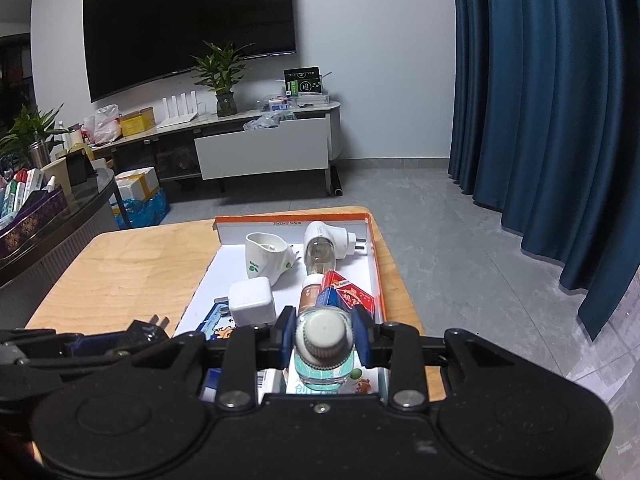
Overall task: Organize rigid objects
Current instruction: 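Hold the black charger and glass bottle above the box with both tools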
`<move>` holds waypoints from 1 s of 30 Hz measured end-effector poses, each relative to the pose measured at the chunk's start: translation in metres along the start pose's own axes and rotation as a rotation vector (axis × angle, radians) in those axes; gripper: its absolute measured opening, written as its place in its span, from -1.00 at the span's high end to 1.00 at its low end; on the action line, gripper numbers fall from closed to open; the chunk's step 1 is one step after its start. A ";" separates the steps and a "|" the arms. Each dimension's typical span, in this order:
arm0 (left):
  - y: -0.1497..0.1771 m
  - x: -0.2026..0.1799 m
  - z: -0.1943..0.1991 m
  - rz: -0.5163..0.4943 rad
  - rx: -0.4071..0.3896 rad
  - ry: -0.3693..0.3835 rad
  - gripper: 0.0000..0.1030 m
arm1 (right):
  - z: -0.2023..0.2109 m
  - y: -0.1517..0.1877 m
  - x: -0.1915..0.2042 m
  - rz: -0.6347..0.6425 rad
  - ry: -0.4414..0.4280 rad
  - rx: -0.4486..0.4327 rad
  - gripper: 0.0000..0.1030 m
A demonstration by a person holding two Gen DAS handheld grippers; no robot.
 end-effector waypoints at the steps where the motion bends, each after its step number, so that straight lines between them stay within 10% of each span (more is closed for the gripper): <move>1: 0.001 0.000 0.000 -0.001 0.000 -0.001 0.30 | 0.000 0.000 0.000 0.000 0.000 0.000 0.27; 30: 0.003 -0.007 0.000 0.007 -0.006 0.005 0.30 | 0.001 0.002 -0.008 -0.024 0.022 -0.011 0.27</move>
Point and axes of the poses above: each gripper's, at about its wrist camera, not at the fingertips, and z roughly against the way its jaws point, x to its left, y to its underside, the point moved 10 cm from there along -z, roughly the way its jaws point, and after that the axes turned 10 degrees about z, right-handed, at the moved point
